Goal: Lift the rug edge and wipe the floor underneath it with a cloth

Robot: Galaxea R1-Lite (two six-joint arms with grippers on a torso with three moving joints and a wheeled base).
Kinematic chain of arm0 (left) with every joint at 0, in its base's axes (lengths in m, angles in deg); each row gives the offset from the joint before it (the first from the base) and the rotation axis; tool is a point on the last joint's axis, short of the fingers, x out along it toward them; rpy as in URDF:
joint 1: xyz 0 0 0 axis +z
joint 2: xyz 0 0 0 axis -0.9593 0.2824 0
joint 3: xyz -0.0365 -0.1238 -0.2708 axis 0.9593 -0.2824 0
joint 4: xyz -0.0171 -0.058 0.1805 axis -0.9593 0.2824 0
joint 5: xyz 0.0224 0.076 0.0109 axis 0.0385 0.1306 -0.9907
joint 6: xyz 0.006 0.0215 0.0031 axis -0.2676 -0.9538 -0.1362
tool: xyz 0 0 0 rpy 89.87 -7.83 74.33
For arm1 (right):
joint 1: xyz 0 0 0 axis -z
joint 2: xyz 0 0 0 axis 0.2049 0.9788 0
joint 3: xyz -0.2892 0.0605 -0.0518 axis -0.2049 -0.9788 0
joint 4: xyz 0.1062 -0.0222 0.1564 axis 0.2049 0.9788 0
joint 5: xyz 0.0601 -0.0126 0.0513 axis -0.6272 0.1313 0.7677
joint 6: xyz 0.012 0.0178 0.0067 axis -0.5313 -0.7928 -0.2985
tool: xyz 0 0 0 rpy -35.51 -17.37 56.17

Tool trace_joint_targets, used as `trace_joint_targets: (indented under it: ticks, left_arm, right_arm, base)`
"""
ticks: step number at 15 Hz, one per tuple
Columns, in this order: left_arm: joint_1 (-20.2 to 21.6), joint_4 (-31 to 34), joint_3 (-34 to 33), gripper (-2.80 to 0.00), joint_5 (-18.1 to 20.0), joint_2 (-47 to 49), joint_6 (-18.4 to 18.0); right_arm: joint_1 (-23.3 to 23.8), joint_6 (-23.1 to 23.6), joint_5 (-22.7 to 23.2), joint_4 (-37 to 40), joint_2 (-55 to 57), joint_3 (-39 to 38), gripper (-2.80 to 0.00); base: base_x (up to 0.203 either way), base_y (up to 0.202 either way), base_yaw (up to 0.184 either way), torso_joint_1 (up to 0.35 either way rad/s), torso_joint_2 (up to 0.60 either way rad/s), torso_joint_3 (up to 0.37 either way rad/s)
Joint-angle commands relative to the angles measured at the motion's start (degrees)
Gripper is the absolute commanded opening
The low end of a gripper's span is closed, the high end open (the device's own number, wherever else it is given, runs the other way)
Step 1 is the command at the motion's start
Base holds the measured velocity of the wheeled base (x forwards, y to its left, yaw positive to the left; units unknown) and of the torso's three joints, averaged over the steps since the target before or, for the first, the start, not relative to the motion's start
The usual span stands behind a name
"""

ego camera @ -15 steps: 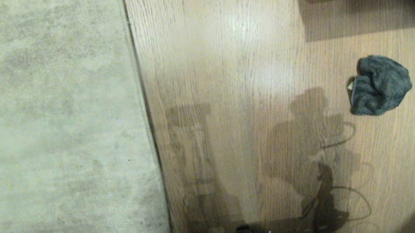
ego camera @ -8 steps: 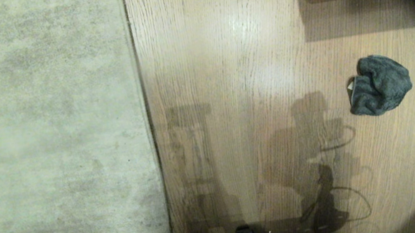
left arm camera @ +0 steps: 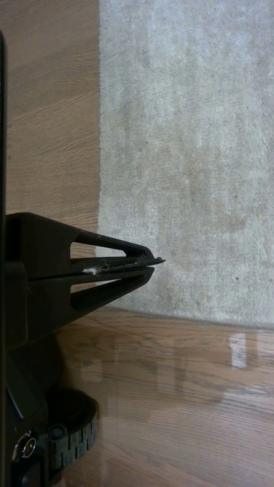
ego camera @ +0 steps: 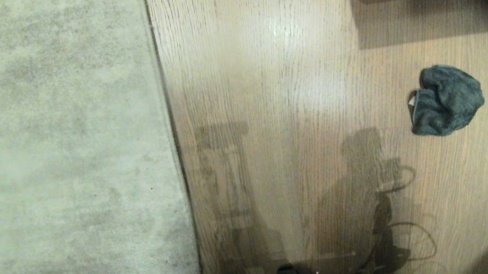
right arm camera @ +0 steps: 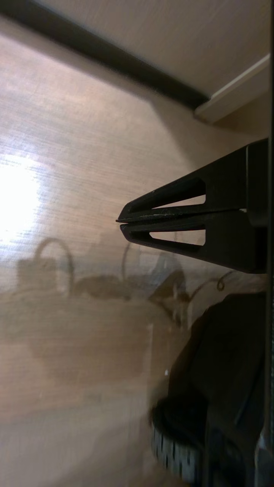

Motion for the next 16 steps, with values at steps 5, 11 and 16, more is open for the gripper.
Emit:
trace_joint_targets:
  ticks: [5,11,16]
  left_arm:
    - [0.07,-0.01,0.00,-2.80,-0.01,-0.02,-0.01]
    - [0.04,-0.01,0.00,-2.80,-0.01,-0.02,0.04]
    - [0.01,-0.01,0.00,-2.80,-0.01,-0.02,0.04]
  right_arm:
    - [0.07,-0.61,2.21,2.66,-7.53,0.00,-2.80]
    - [0.07,-4.47,2.04,2.92,-7.53,0.00,-2.80]
    - [0.07,-4.56,2.04,2.92,-7.53,0.00,-2.80]
  base:
    - [0.000,0.000,0.000,0.000,0.00,0.000]
    - [0.000,0.000,0.000,0.000,0.00,0.000]
    - [0.000,0.000,0.000,0.000,0.00,0.000]
